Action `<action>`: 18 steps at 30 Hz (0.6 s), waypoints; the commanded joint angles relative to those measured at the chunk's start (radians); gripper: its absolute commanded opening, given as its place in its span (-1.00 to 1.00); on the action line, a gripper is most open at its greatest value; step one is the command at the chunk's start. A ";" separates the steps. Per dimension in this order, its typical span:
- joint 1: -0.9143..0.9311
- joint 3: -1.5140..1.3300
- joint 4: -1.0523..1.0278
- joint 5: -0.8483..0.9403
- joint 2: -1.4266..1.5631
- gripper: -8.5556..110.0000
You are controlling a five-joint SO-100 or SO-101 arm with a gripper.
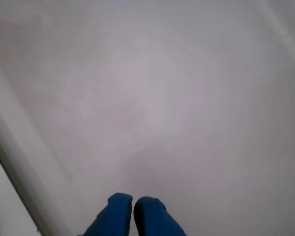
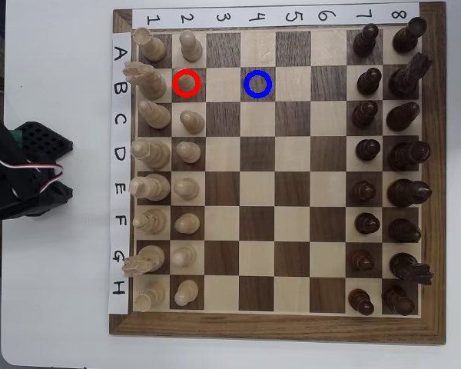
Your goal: Move the piece to destination
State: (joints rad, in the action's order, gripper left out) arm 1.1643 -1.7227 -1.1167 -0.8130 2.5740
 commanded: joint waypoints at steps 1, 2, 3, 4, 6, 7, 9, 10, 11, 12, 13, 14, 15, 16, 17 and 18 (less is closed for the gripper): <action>-0.227 0.442 0.106 -0.227 -0.144 -0.85; -0.250 0.456 0.112 -0.241 -0.149 -0.84; -0.275 0.468 0.121 -0.256 -0.155 -0.84; -0.302 0.472 0.135 -0.265 -0.155 -0.84; -0.360 0.483 0.143 -0.272 -0.156 -0.83; -0.396 0.489 0.141 -0.270 -0.156 -0.83; -0.462 0.506 0.135 -0.278 -0.158 -0.79; -0.502 0.511 0.129 -0.279 -0.158 -0.77; -0.535 0.515 0.127 -0.287 -0.155 -0.75; -0.571 0.525 0.123 -0.302 -0.153 -0.74; -0.607 0.531 0.118 -0.314 -0.153 -0.73; -0.646 0.541 0.109 -0.325 -0.153 -0.70; -0.684 0.555 0.095 -0.339 -0.158 -0.69; -0.723 0.566 0.080 -0.348 -0.163 -0.67; -0.759 0.569 0.064 -0.356 -0.166 -0.65; -0.792 0.572 0.049 -0.360 -0.172 -0.63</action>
State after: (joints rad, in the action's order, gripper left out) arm 0.6888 -1.3453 -1.0630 -1.0753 2.4651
